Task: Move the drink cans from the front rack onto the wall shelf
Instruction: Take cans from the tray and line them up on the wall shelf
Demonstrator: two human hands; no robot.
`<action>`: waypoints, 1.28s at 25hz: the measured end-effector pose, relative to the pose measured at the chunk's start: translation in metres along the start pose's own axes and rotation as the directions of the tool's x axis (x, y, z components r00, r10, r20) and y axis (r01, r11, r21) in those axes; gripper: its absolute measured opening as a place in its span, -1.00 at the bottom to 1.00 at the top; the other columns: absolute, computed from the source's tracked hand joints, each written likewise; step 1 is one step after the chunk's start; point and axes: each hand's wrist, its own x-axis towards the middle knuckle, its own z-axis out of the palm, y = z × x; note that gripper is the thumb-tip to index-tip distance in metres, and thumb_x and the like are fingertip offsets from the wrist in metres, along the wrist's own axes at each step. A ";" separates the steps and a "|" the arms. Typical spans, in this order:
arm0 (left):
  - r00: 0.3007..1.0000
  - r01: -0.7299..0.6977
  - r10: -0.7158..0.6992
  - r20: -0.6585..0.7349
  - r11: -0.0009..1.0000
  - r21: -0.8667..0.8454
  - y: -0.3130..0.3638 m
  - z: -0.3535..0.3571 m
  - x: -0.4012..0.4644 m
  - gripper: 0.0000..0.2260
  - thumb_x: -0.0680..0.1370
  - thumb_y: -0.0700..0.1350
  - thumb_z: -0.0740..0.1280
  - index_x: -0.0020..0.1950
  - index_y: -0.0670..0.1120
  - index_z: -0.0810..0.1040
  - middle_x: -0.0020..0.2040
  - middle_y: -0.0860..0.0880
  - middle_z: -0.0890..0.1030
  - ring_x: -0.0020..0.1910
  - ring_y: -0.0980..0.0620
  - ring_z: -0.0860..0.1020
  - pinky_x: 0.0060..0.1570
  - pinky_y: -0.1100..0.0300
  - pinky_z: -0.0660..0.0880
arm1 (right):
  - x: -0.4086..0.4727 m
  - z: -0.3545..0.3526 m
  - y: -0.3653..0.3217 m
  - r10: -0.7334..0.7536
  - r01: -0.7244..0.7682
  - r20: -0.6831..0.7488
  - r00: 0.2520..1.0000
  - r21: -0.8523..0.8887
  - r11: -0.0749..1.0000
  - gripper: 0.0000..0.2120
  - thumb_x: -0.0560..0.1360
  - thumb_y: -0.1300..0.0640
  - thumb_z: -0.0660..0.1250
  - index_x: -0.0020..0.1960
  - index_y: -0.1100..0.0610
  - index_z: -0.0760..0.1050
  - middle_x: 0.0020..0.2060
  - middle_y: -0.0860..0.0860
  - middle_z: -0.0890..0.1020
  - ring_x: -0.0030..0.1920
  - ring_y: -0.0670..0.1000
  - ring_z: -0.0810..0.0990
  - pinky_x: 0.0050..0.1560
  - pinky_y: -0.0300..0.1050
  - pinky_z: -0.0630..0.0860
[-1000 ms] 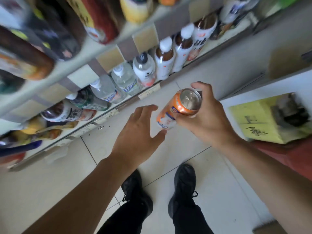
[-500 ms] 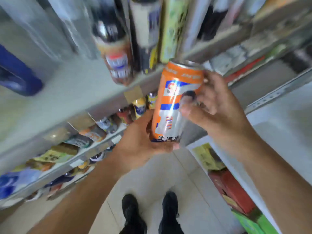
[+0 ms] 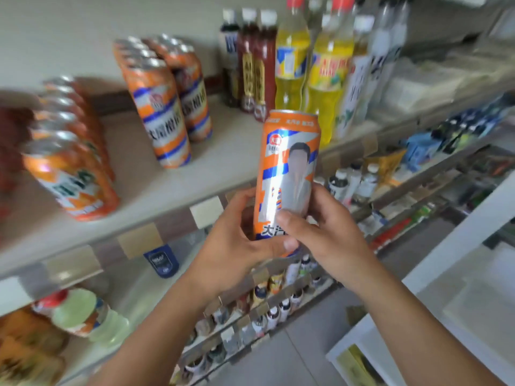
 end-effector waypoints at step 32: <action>0.801 0.445 0.297 -0.521 0.288 0.848 0.052 -0.084 0.049 -0.67 0.58 0.11 0.25 0.31 0.04 0.43 0.26 0.06 0.55 0.16 0.05 0.54 0.00 0.15 0.53 | 0.203 0.068 -0.024 -0.136 0.140 0.032 0.990 -0.272 0.952 -0.50 0.34 0.06 0.60 0.13 0.03 0.39 0.01 -0.13 0.55 -0.03 -0.14 0.57 -0.22 -0.51 0.38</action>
